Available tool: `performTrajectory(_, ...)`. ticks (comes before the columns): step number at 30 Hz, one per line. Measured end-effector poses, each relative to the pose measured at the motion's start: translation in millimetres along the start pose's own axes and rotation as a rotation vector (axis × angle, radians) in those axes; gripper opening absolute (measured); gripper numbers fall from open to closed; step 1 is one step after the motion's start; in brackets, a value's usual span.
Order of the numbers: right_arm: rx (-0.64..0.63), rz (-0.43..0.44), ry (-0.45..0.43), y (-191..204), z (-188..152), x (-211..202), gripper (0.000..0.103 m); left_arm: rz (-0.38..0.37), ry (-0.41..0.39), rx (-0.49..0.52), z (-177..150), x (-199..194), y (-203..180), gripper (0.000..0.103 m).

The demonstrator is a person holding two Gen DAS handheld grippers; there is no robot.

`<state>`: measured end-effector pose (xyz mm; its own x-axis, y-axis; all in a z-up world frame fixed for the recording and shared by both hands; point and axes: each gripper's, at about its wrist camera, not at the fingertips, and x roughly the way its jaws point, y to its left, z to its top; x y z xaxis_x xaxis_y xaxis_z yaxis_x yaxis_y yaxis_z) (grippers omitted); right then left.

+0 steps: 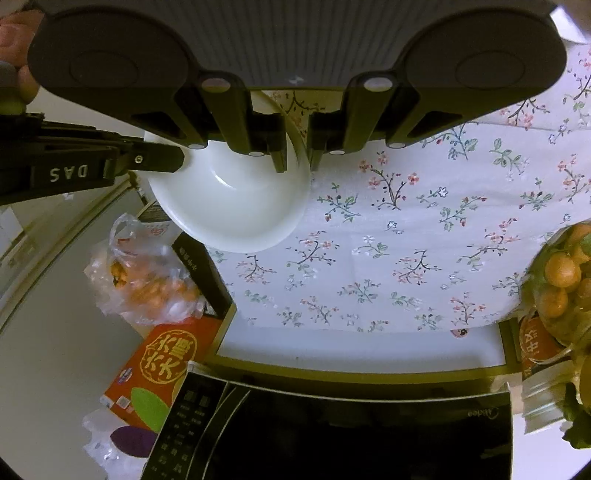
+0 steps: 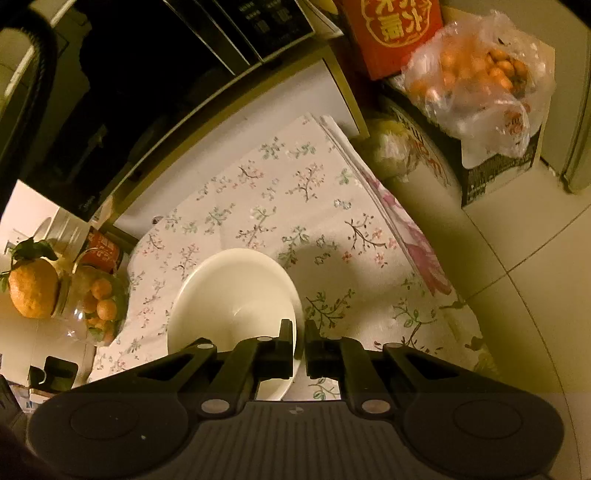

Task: Organize plates and bowls
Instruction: 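Lift the small cream bowl with both tools and carry it toward the large bowl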

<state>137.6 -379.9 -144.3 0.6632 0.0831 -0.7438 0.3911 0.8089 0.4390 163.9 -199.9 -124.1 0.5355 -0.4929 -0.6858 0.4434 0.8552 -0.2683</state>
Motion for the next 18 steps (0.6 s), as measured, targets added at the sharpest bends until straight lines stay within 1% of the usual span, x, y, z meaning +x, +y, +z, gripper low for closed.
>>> performTrajectory(3, -0.037, -0.020, -0.007, 6, -5, -2, 0.005, 0.019, -0.004, 0.017, -4, -4, -3, 0.010)
performTrajectory(6, -0.065, -0.025, -0.018, 11, -8, -6, 0.005, 0.011, 0.003, 0.006, -5, -8, -1, 0.010)
performTrajectory(14, -0.106, 0.004, -0.046, 18, -17, -24, 0.006, -0.010, -0.030, 0.044, -10, -37, -2, 0.010)
performTrajectory(18, -0.132, 0.008, -0.056, 26, -25, -32, 0.006, -0.009, -0.027, 0.035, -14, -47, -1, 0.010)
